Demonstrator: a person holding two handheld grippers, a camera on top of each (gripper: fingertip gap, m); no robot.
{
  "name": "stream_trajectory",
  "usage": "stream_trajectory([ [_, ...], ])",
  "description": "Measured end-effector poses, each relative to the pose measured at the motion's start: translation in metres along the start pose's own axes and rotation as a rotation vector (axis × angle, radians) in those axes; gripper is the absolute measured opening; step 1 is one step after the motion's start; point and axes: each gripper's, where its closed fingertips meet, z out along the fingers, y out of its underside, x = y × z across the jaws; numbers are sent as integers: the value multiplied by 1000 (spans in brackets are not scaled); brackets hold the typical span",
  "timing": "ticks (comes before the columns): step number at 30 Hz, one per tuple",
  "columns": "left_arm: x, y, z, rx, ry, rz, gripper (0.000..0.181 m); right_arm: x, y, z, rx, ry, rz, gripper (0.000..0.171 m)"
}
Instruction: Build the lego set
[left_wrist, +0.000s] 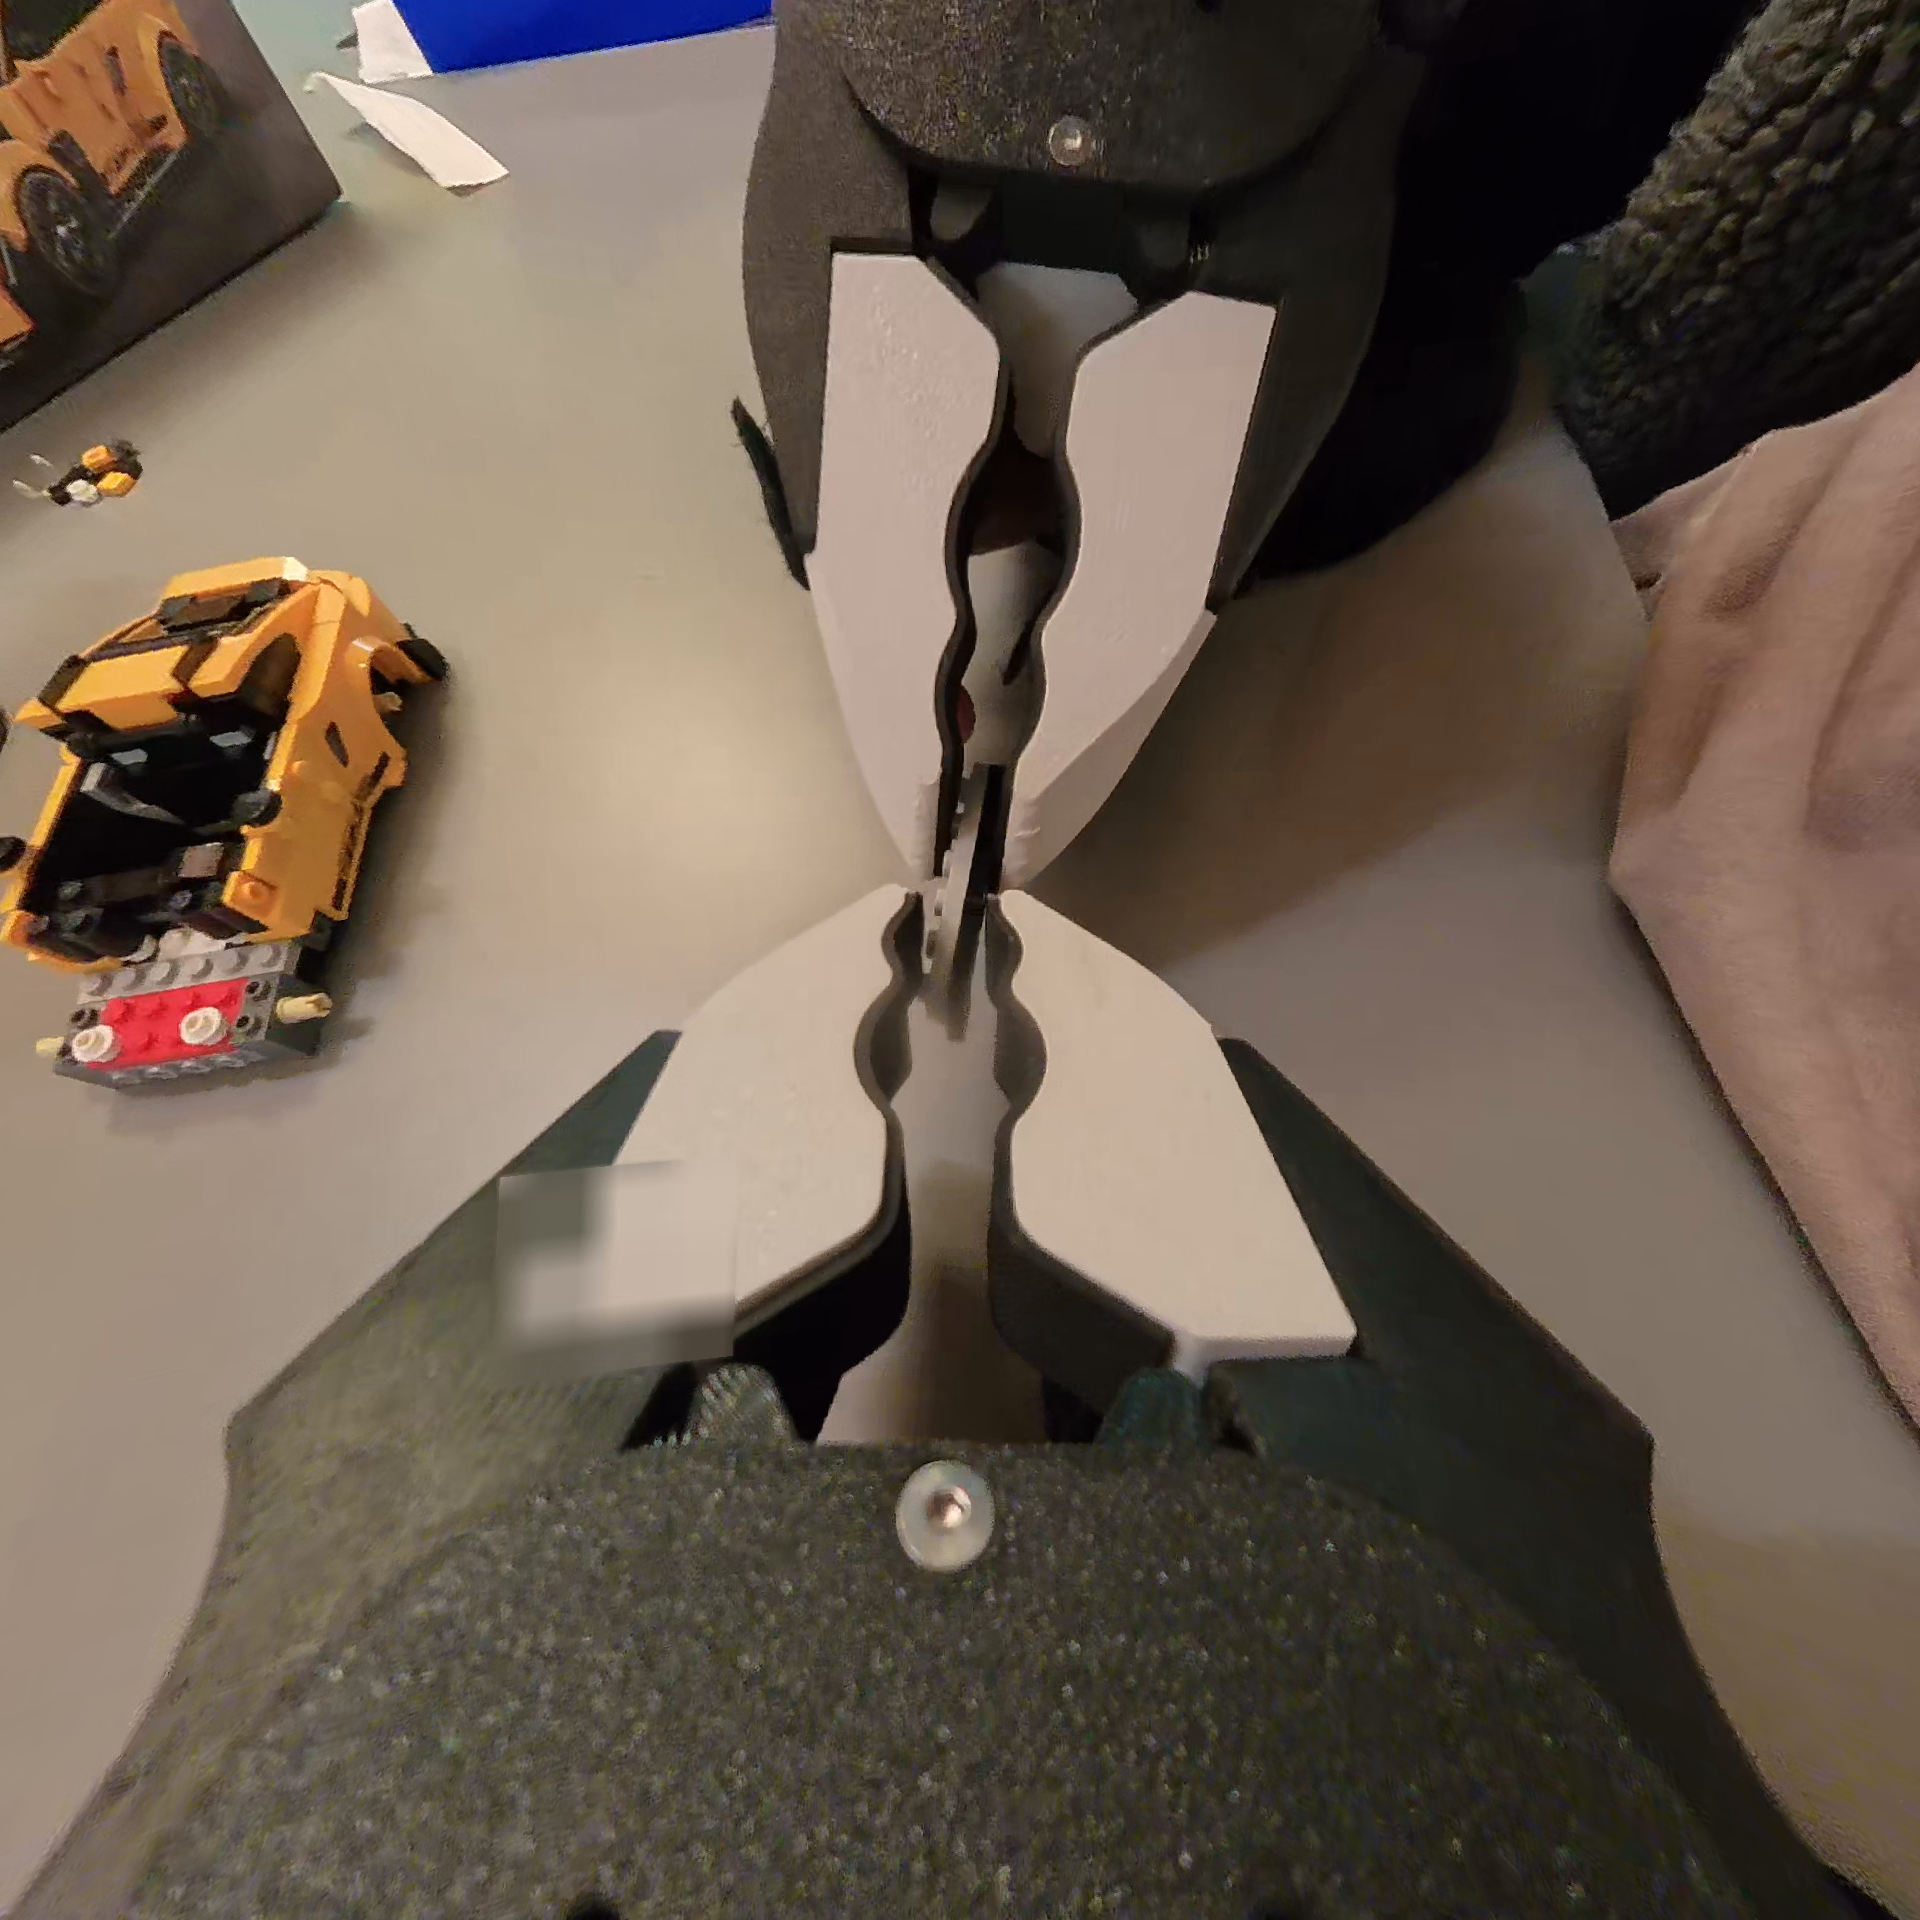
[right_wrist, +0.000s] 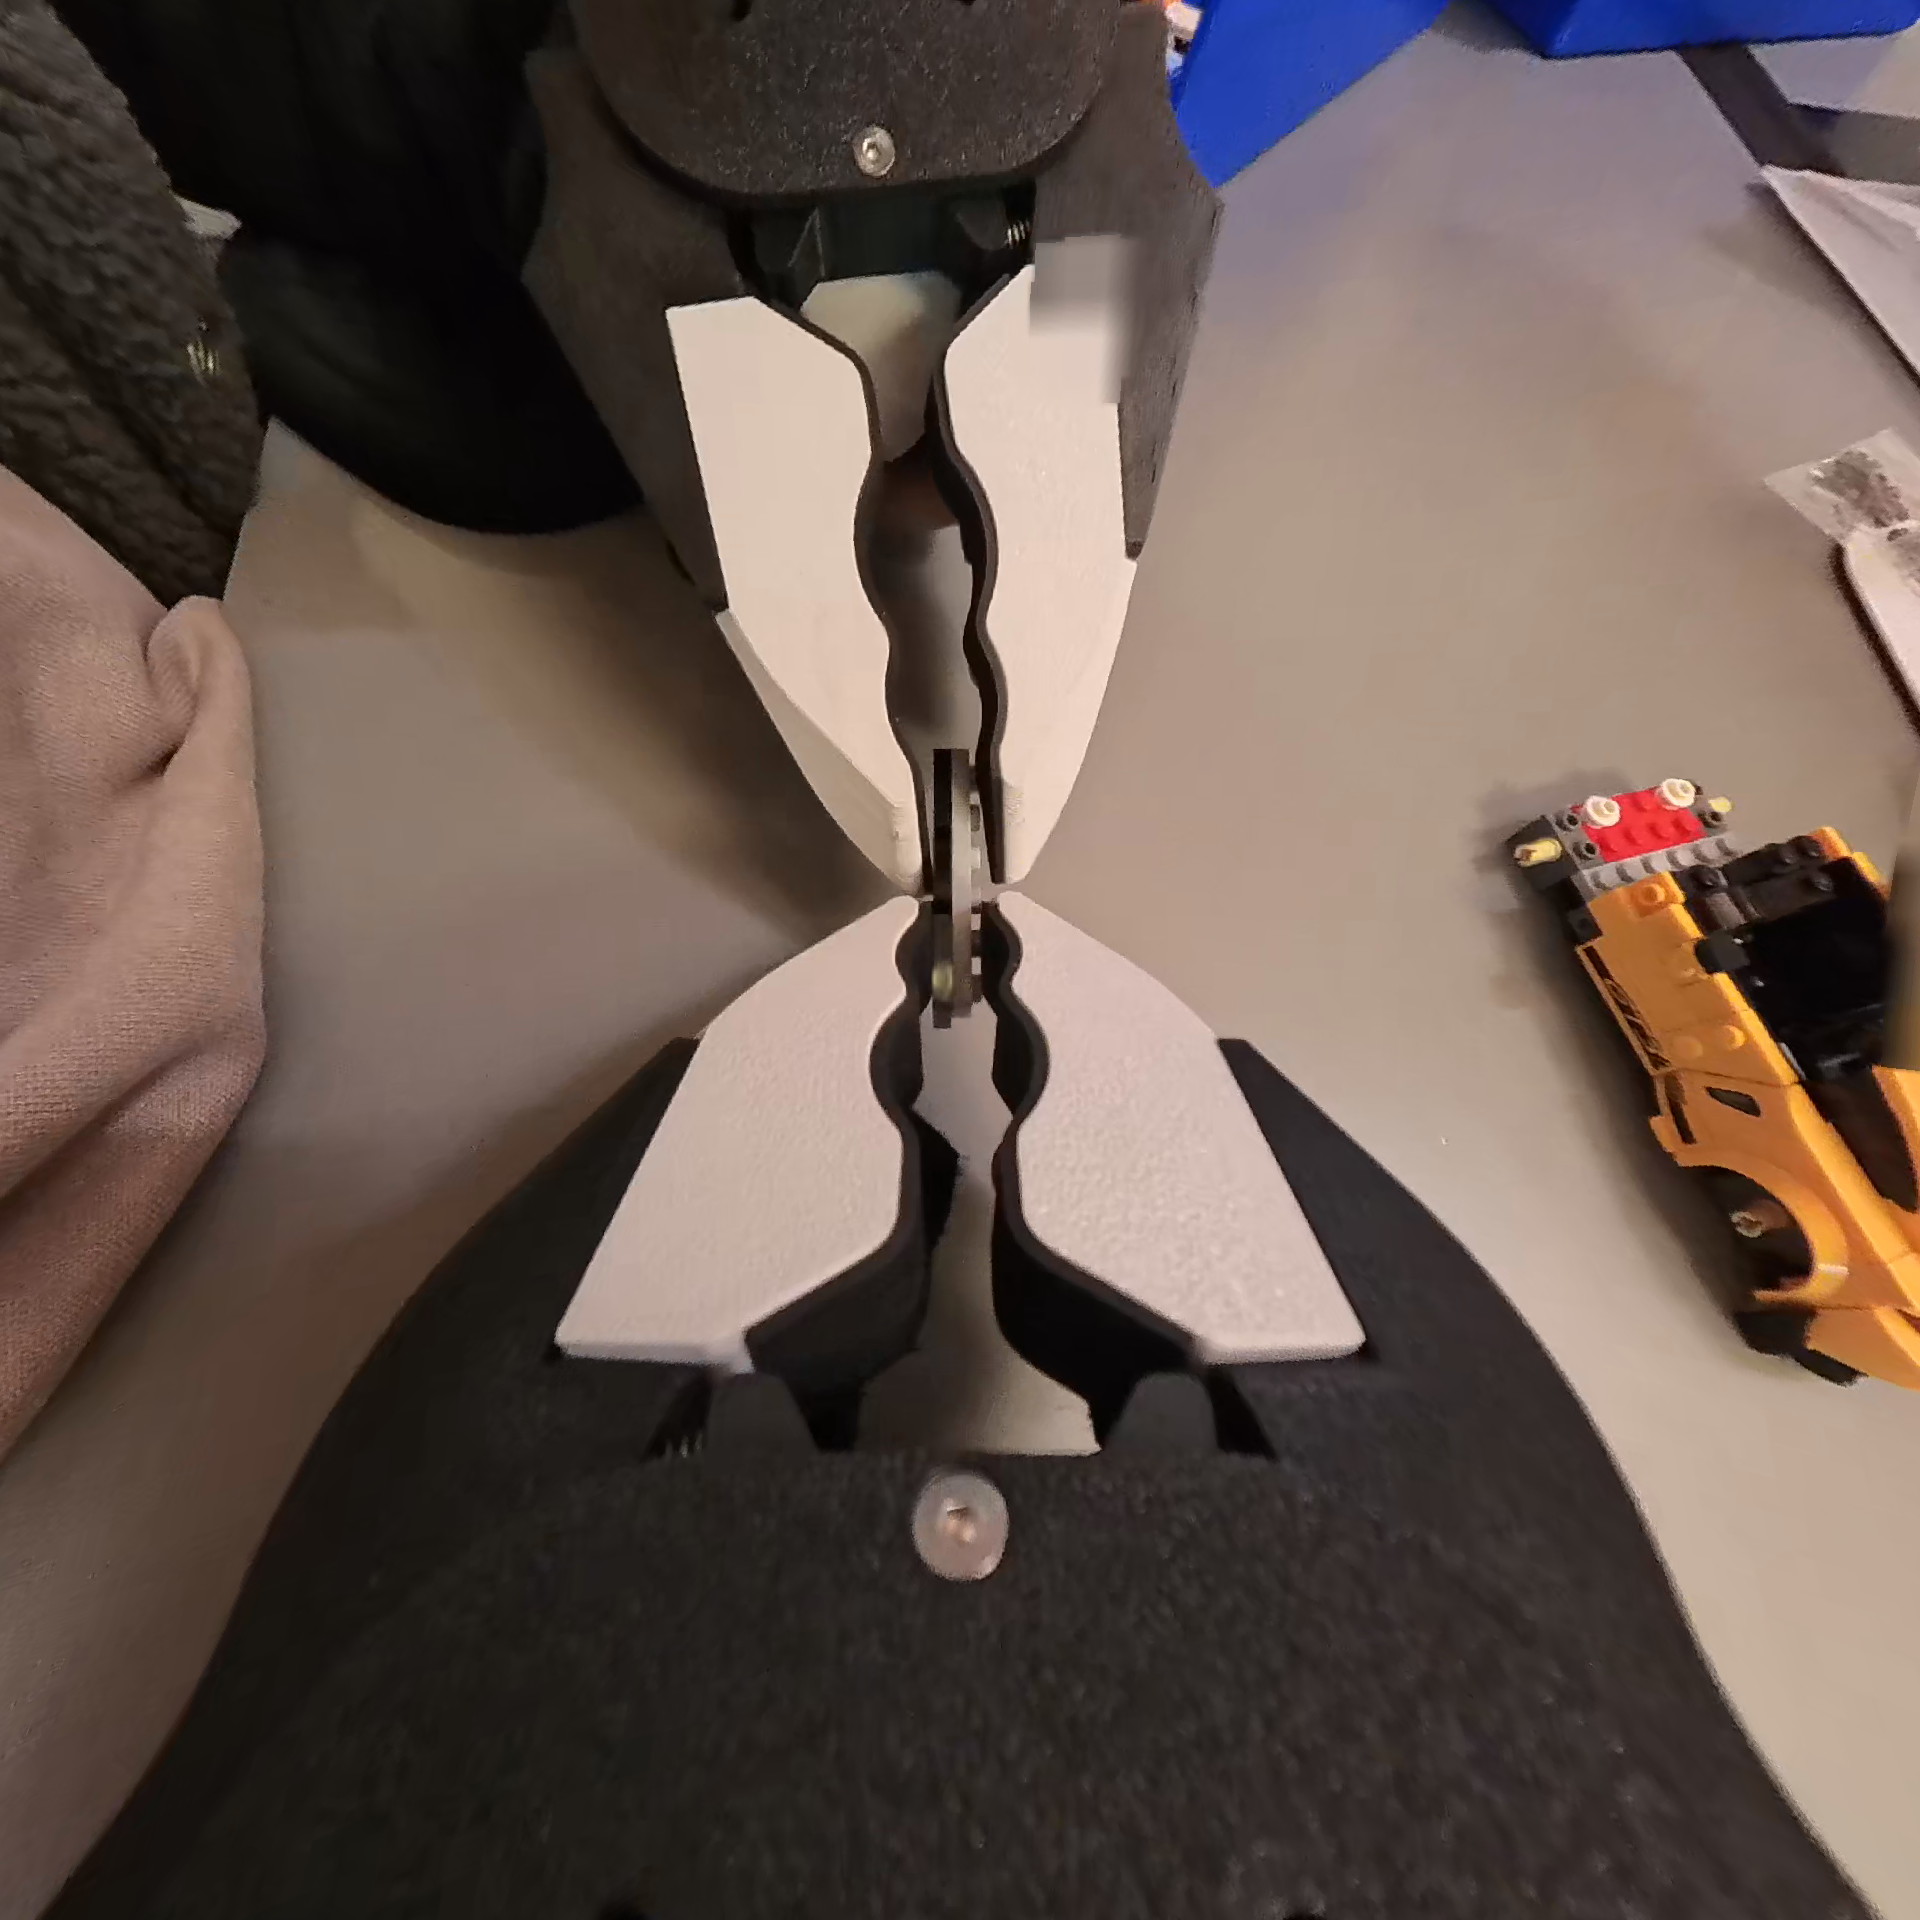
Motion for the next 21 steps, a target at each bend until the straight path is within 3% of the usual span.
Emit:
stream_trajectory([
  [21,-6,-8,0,63,57,-165,9,6,-10,-5,90,-29,120,9],
])
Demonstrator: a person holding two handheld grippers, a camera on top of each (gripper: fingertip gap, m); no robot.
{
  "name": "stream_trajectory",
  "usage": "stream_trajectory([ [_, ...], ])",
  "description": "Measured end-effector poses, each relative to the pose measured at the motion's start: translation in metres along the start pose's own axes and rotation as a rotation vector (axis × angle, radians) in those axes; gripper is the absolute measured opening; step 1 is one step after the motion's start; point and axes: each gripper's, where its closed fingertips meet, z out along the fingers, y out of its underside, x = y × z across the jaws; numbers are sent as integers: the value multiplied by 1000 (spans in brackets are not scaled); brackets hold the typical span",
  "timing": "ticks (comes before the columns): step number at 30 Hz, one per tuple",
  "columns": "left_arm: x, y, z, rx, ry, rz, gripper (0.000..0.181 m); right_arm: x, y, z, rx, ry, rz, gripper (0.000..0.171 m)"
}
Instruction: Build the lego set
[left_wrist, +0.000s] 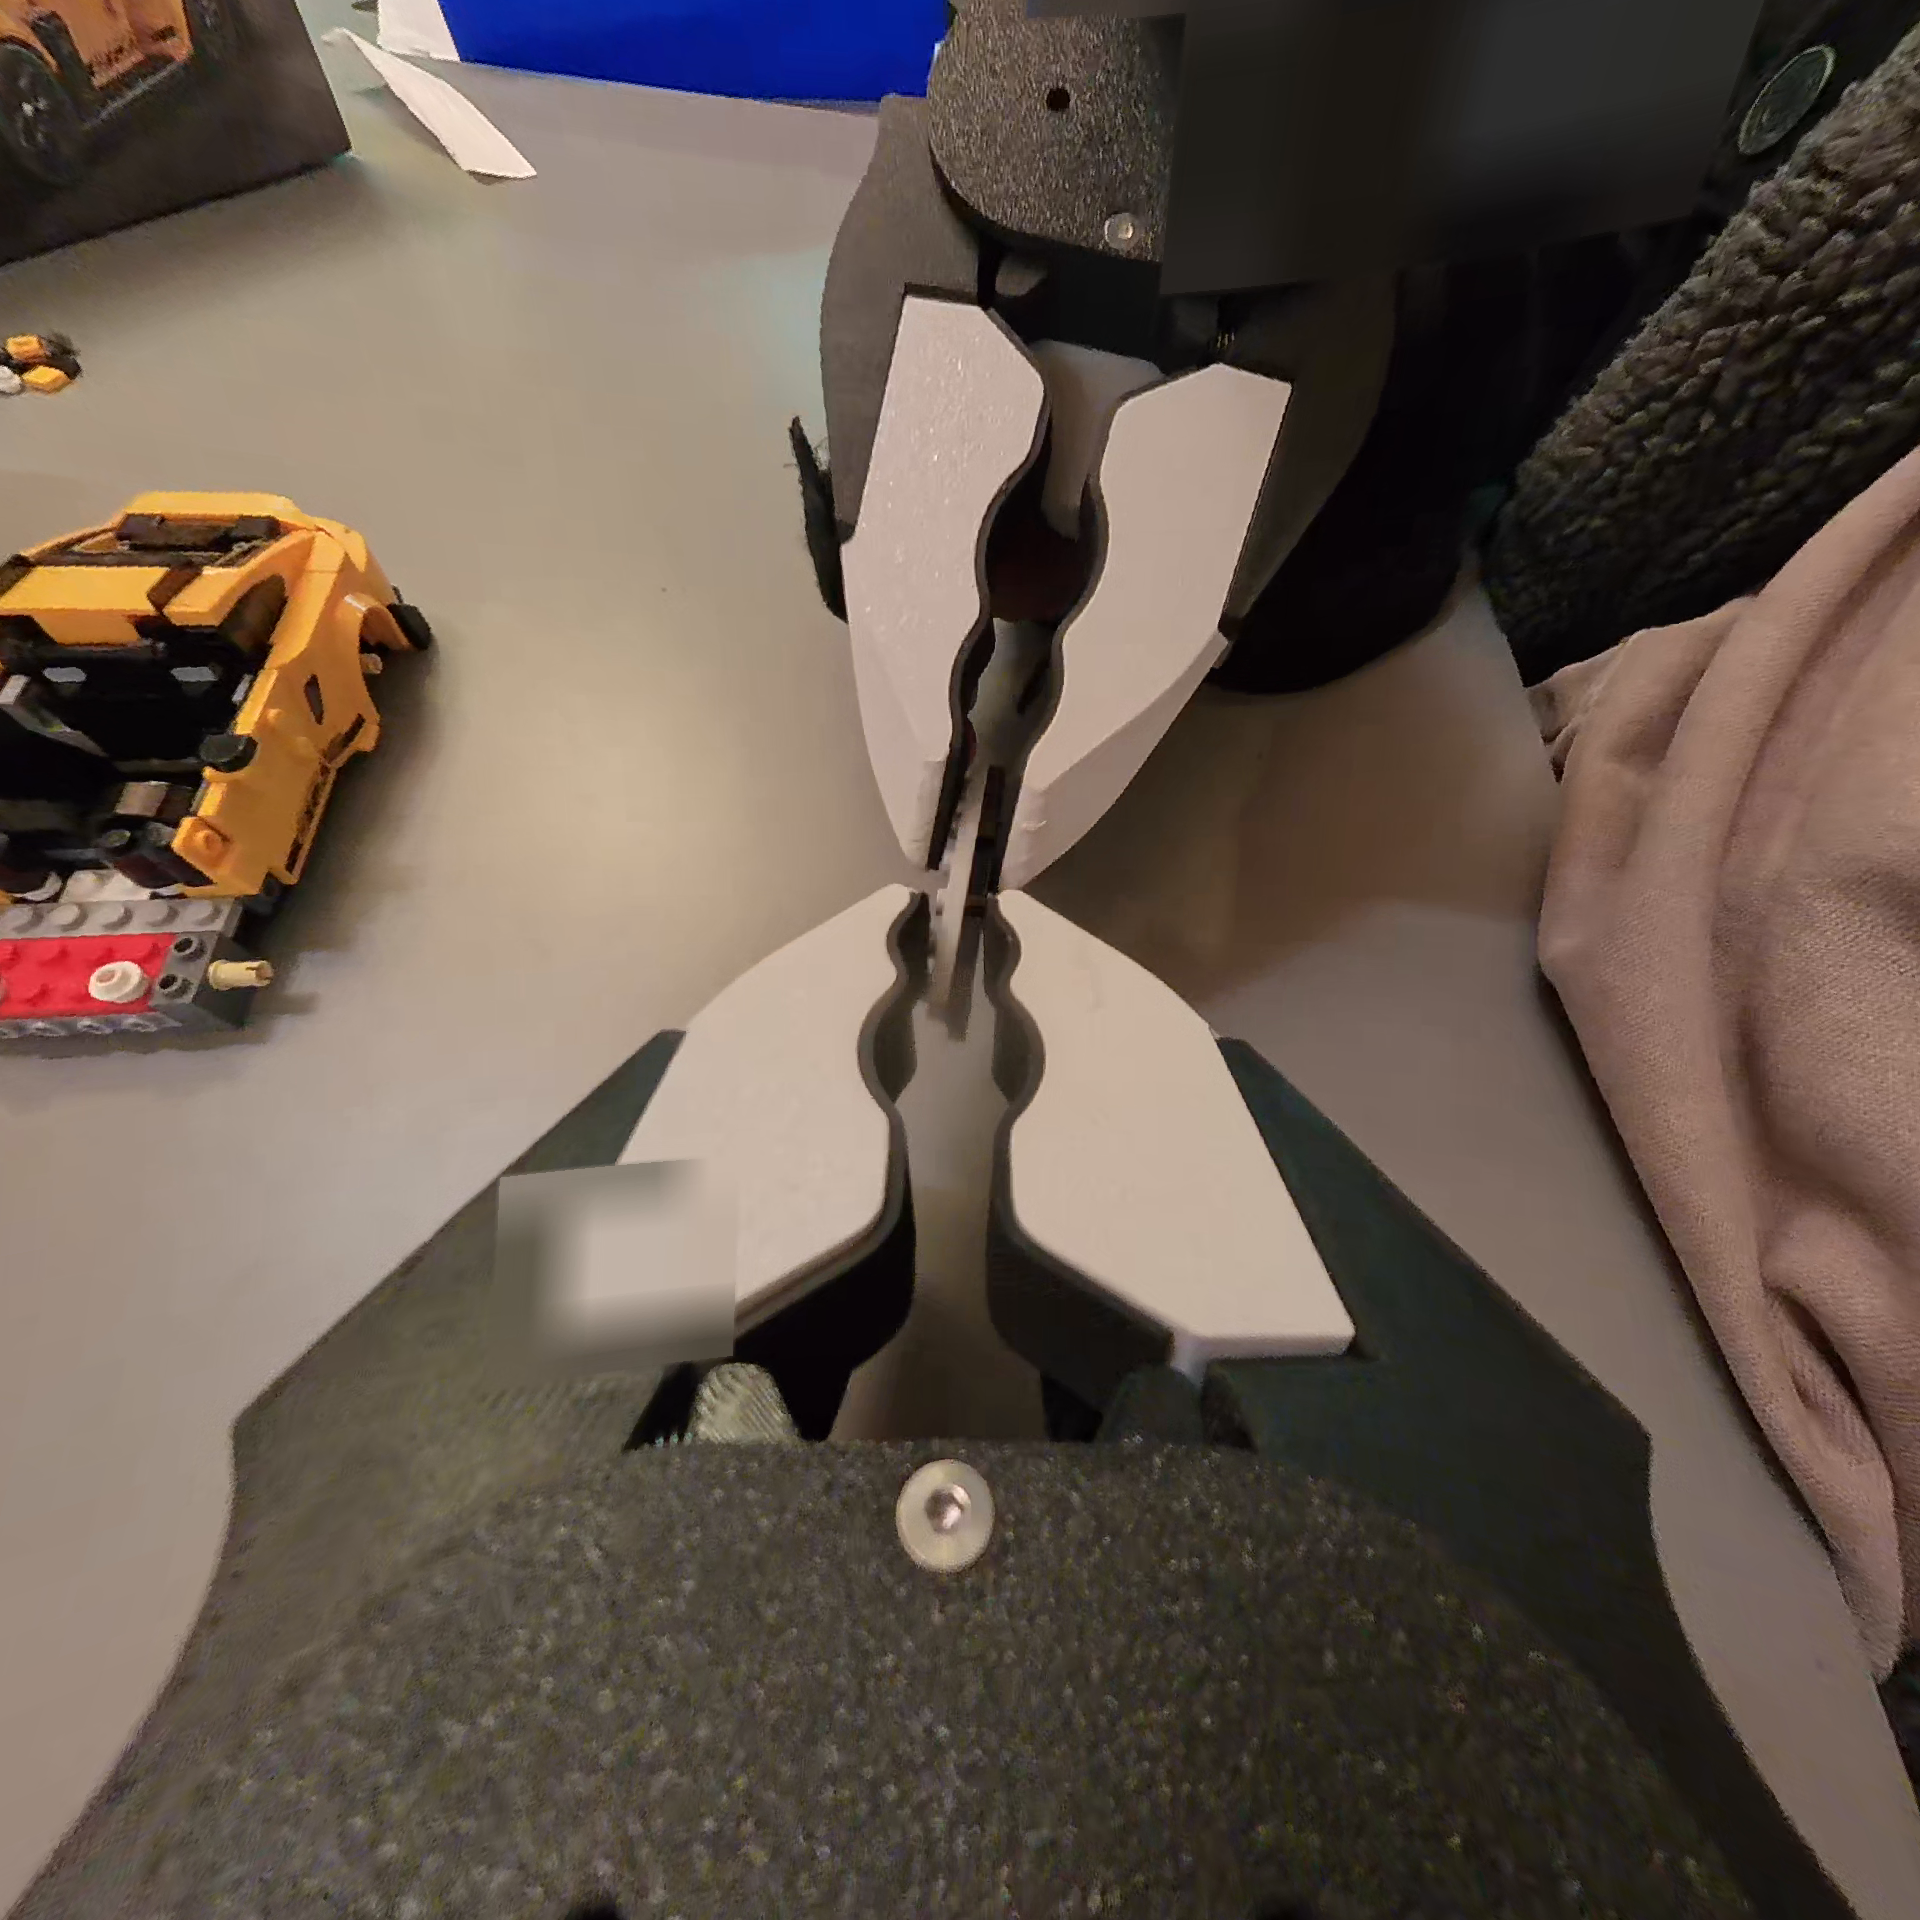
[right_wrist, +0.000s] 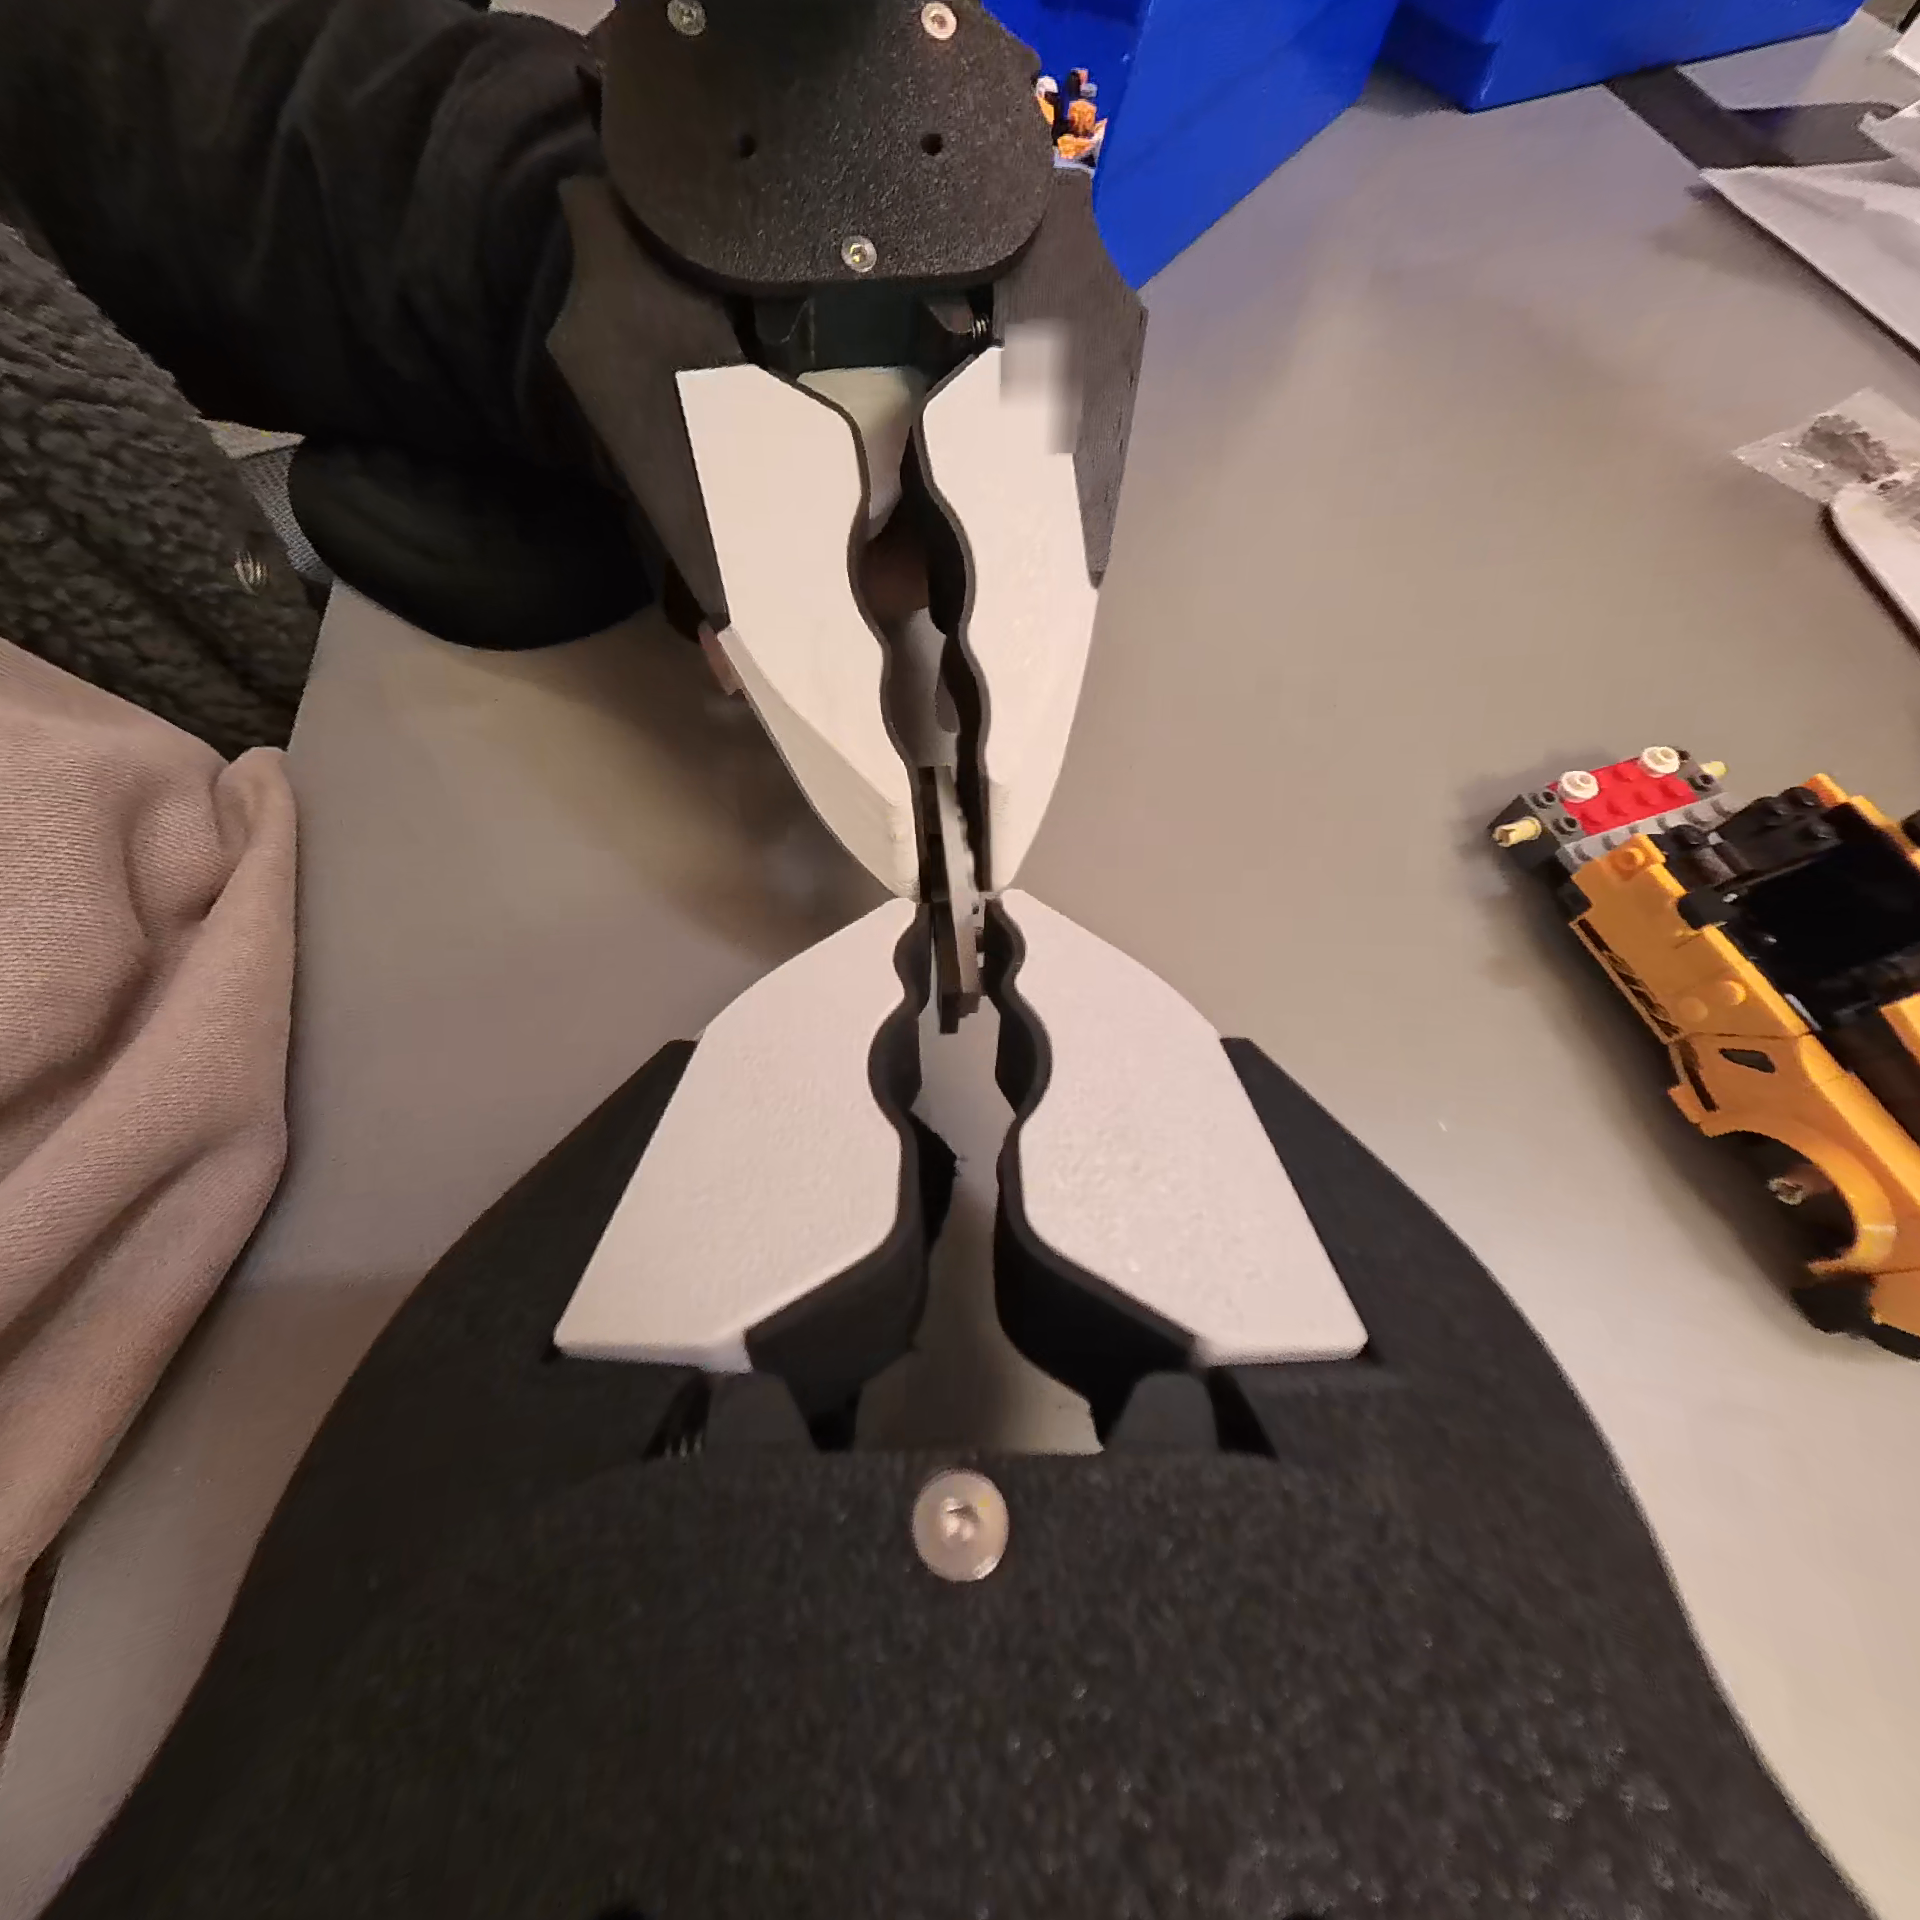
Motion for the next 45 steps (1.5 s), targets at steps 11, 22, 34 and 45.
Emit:
stream_trajectory([
  [11,1,-4,-1,34,3,23,12,-2,-3,-2,17,-49,60,8],
  [22,9,-9,-8,71,116,-77,9,-7,-8,-9,67,-150,145,8],
  [34,6,-14,-11,102,207,-328,8,2,-14,-11,123,-142,200,10],
  [45,-16,-15,-19,181,249,-647,8,22,-12,-7,105,211,-268,34],
])
